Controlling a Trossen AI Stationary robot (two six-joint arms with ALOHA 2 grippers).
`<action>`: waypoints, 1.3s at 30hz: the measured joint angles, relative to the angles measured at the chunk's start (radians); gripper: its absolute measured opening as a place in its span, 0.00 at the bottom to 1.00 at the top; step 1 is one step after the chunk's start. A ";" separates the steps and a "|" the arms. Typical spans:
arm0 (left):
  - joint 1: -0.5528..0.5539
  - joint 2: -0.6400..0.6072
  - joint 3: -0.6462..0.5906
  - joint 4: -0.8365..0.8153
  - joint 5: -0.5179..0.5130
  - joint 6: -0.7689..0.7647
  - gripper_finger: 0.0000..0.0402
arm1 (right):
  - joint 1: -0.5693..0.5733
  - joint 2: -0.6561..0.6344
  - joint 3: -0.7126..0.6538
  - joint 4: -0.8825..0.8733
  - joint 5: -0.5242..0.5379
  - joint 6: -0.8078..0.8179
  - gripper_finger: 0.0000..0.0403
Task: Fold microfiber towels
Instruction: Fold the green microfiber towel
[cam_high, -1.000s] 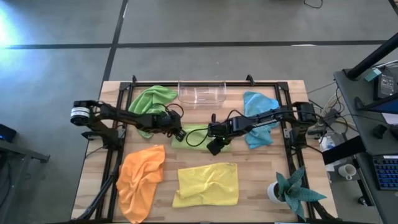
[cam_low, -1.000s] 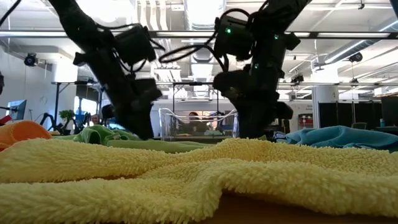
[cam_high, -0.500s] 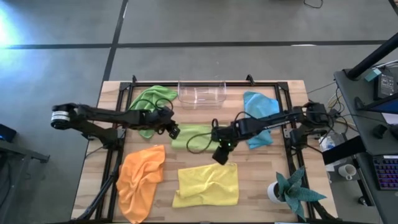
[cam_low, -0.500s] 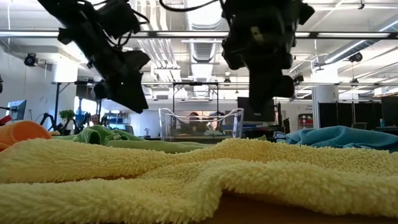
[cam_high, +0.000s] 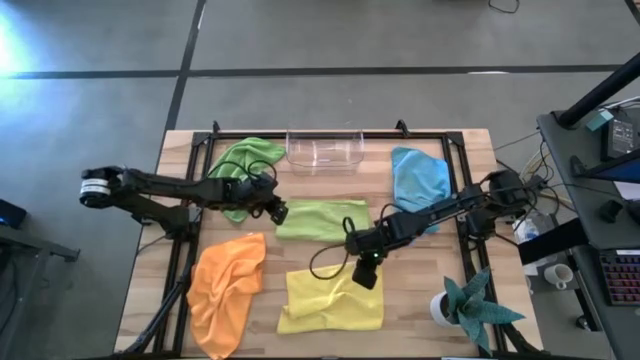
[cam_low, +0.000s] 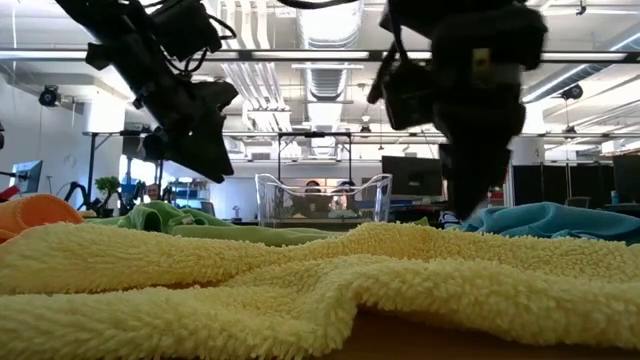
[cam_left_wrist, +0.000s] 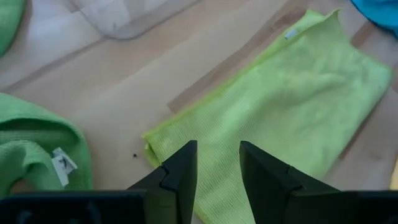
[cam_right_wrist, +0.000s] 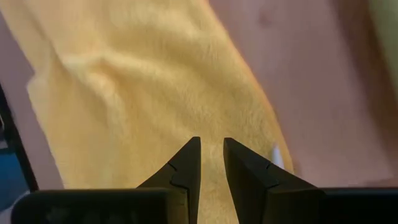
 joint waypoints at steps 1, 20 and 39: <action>-0.006 0.002 0.000 -0.006 0.000 0.000 0.26 | 0.006 0.000 -0.014 0.008 0.001 0.009 0.17; -0.095 0.001 -0.001 -0.025 0.001 0.008 0.26 | 0.189 -0.005 -0.142 0.097 0.038 0.337 0.17; -0.114 0.005 0.000 -0.003 0.054 0.189 0.26 | 0.392 -0.005 -0.009 0.067 0.078 0.436 0.17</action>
